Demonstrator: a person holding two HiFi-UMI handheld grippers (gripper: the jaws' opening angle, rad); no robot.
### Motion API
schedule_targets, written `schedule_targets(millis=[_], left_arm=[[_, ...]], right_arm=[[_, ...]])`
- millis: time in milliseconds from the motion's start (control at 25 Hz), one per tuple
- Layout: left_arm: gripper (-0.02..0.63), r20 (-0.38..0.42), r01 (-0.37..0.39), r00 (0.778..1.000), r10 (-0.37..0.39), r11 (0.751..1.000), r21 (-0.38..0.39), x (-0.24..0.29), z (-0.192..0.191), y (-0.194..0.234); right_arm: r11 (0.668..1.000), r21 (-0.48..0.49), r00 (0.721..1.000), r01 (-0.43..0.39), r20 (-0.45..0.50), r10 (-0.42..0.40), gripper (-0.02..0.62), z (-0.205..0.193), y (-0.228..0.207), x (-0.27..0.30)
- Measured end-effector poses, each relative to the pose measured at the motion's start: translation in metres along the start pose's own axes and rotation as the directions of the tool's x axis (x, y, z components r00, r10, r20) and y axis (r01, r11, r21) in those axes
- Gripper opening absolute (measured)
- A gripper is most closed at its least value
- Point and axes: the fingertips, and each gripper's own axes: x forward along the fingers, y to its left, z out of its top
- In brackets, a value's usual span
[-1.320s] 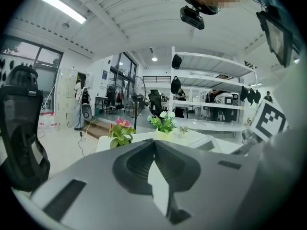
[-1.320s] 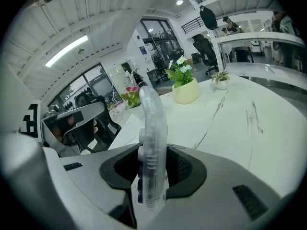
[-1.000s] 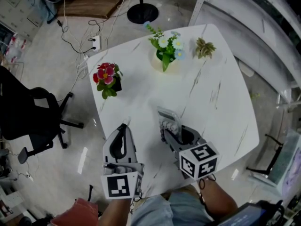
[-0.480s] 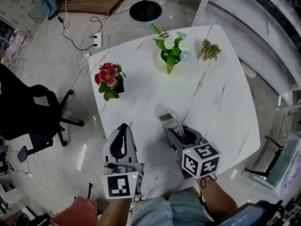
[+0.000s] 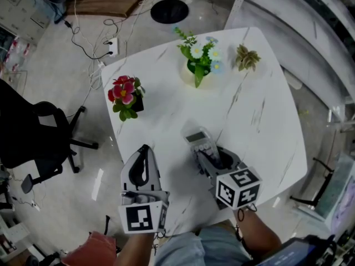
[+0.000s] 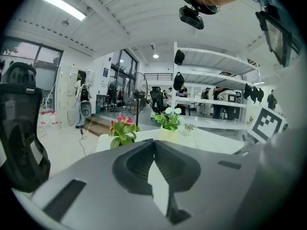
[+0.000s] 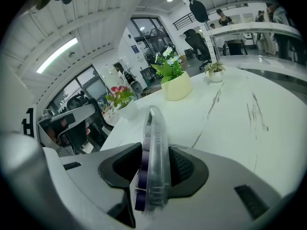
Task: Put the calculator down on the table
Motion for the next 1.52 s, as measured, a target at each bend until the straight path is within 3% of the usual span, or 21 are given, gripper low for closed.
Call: schedule_targets(millis=[520, 720, 1080, 1520], left_arm=[[0.008, 0.019, 0.013, 1.000, -0.013, 1.000, 0.009, 0.003, 0.005, -0.004], [0.008, -0.026, 0.016, 1.000, -0.016, 1.000, -0.002, 0.001, -0.004, -0.007], [0.008, -0.028, 0.025, 0.999, -0.024, 1.000, 0.017, 0.000, -0.003, -0.012], [0.008, 0.009, 0.047, 0.999, -0.047, 0.998, 0.029, -0.004, 0.007, -0.027]], right_arm=[[1.000, 0.008, 1.000, 0.018, 0.010, -0.018, 0.197, 0.000, -0.011, -0.003], [0.999, 0.026, 0.999, 0.036, 0.018, -0.036, 0.210, 0.000, -0.019, -0.005], [0.997, 0.040, 0.997, 0.067, 0.023, -0.068, 0.245, -0.004, -0.036, -0.006], [0.997, 0.021, 0.996, 0.079, 0.038, -0.080, 0.244, 0.002, -0.040, -0.008]])
